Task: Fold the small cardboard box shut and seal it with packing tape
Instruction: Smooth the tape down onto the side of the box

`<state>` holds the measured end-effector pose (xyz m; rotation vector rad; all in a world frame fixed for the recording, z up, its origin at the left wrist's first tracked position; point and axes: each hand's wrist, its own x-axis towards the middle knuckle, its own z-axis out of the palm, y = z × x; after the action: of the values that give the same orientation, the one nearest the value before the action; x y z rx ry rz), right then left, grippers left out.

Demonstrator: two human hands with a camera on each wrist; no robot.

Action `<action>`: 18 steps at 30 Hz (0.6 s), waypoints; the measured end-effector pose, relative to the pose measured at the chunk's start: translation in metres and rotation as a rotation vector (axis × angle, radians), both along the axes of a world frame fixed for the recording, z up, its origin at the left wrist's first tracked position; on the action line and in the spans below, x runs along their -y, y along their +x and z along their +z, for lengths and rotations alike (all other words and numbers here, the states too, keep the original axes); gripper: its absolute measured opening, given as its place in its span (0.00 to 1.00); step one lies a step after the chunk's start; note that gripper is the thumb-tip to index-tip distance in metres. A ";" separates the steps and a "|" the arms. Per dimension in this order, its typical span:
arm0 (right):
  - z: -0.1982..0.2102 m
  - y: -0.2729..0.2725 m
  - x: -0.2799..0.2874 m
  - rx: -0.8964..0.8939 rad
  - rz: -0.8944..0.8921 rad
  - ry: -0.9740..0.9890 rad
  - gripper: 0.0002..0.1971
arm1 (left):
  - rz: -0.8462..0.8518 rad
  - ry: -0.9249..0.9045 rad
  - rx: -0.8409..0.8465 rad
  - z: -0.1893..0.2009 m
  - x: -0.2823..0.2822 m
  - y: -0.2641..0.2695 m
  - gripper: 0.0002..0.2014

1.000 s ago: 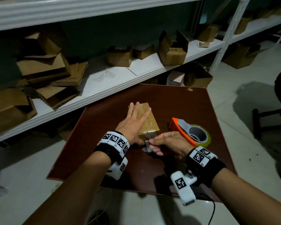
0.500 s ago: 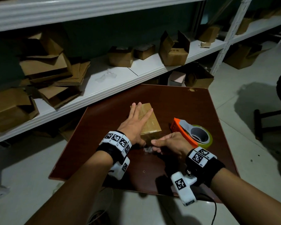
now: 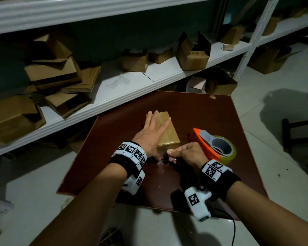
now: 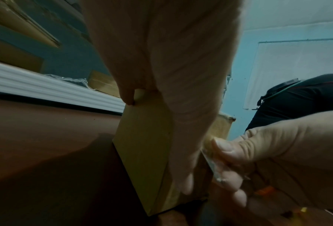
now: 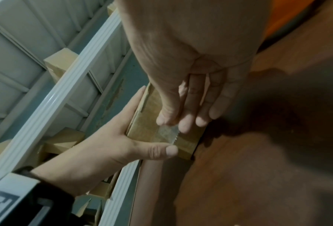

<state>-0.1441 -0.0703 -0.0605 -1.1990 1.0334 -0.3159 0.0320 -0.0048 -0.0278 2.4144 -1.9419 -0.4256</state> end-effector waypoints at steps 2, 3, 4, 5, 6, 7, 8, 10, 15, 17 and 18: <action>-0.001 0.002 -0.001 -0.020 -0.011 -0.009 0.12 | -0.005 0.009 -0.001 0.001 0.000 -0.001 0.80; -0.002 0.003 0.000 -0.033 -0.020 -0.010 0.13 | -0.007 0.012 -0.003 0.001 0.000 -0.001 0.80; -0.002 0.004 0.000 -0.048 -0.030 -0.013 0.14 | -0.008 0.016 -0.003 0.001 0.000 -0.002 0.80; -0.002 0.005 0.000 -0.064 -0.036 -0.020 0.14 | -0.009 0.020 -0.004 0.002 0.000 -0.002 0.80; -0.002 0.006 0.001 -0.081 -0.040 -0.029 0.15 | -0.009 0.024 -0.005 0.002 0.000 -0.002 0.81; -0.002 0.006 0.001 -0.093 -0.042 -0.036 0.15 | -0.009 0.028 -0.008 0.003 0.000 -0.002 0.81; -0.001 0.006 0.000 -0.107 -0.041 -0.042 0.15 | -0.010 0.034 -0.014 0.003 0.000 -0.002 0.81; -0.001 0.005 0.000 -0.131 -0.037 -0.071 0.14 | -0.011 0.047 -0.024 0.003 0.000 -0.001 0.82; -0.003 0.005 0.004 -0.249 -0.011 -0.214 0.18 | -0.008 0.065 -0.023 0.003 0.001 -0.001 0.82; -0.005 0.003 0.006 -0.353 -0.001 -0.321 0.23 | -0.004 0.071 -0.026 0.004 0.001 -0.001 0.81; -0.007 0.001 0.006 -0.393 0.011 -0.353 0.25 | -0.005 0.071 -0.029 0.003 0.001 -0.001 0.81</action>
<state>-0.1433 -0.0758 -0.0677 -1.6274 1.3467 -0.2656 0.0307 -0.0059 -0.0243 2.4317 -1.9544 -0.5357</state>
